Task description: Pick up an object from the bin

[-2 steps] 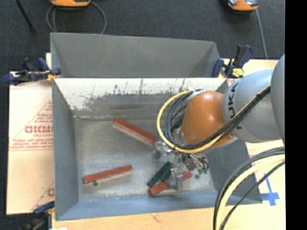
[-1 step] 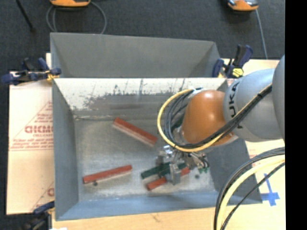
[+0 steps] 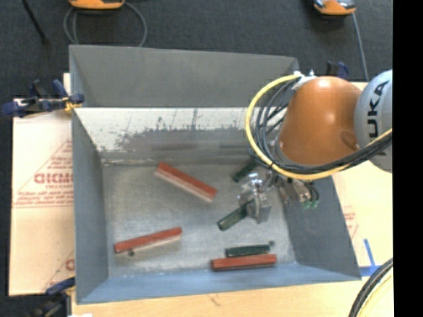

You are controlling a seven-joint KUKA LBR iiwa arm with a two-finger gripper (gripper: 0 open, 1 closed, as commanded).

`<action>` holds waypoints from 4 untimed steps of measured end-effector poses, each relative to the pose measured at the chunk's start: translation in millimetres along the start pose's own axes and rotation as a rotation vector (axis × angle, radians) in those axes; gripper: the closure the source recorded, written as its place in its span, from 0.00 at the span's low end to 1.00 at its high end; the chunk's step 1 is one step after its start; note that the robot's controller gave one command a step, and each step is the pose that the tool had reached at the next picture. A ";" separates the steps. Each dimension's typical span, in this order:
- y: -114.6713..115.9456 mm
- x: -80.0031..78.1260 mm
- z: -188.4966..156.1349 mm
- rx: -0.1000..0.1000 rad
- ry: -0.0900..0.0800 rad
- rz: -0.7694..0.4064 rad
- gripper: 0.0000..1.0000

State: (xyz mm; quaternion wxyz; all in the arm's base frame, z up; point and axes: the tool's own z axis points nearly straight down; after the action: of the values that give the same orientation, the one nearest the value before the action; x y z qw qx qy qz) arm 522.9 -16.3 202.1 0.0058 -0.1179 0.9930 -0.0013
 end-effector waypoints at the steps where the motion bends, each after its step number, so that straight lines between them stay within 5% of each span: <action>1: 0.8 1.7 4.4 -0.003 0.008 0.001 0.00; 2: -13.8 28.9 127.1 -0.006 0.014 -0.209 0.00; 3: -14.7 24.4 122.1 -0.001 0.000 -0.209 1.00; 4: -13.9 26.5 124.0 -0.004 0.006 -0.209 0.00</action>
Offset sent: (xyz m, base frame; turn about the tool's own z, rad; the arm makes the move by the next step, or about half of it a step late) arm 0.0000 0.0000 0.0000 0.0000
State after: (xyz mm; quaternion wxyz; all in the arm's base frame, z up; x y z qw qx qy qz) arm 501.9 -36.2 77.8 0.0025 -0.2210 0.9753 -0.0004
